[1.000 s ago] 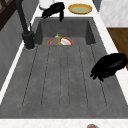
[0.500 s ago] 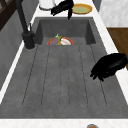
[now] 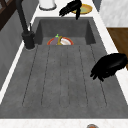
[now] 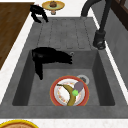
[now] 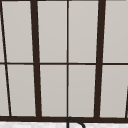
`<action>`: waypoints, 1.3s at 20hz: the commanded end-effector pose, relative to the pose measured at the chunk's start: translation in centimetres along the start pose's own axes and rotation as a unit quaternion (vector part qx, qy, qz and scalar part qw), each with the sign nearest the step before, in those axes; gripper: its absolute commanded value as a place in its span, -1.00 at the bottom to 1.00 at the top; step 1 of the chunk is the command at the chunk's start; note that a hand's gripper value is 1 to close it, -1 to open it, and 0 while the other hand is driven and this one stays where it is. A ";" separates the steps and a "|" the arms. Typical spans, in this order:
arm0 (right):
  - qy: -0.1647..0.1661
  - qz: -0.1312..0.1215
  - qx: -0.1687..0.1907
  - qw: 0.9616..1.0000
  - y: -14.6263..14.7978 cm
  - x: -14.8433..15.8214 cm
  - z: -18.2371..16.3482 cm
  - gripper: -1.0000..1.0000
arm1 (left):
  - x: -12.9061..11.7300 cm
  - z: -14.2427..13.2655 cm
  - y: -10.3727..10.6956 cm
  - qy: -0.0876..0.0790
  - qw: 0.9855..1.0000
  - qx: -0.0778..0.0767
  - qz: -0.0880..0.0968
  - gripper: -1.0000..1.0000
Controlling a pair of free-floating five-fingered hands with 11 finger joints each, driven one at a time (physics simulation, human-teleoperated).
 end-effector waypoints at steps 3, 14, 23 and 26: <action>0.012 -0.052 0.043 0.998 -0.2 0.7 2.6 -1.00 | 0.0 0.0 0.0 0.000 1.000 0.000 0.000 0.00; 0.014 -0.092 0.138 0.986 -1.0 0.8 6.5 -1.00 | 0.0 0.0 0.0 0.000 1.000 0.000 0.000 0.00; 0.019 -0.114 0.217 0.969 -2.4 0.8 9.5 -1.00 | 0.0 0.0 0.0 0.000 1.000 0.000 0.000 0.00; 0.031 -0.128 0.239 0.962 -2.8 0.9 10.2 -1.00 | 0.0 0.0 0.0 0.000 1.000 0.000 0.000 0.00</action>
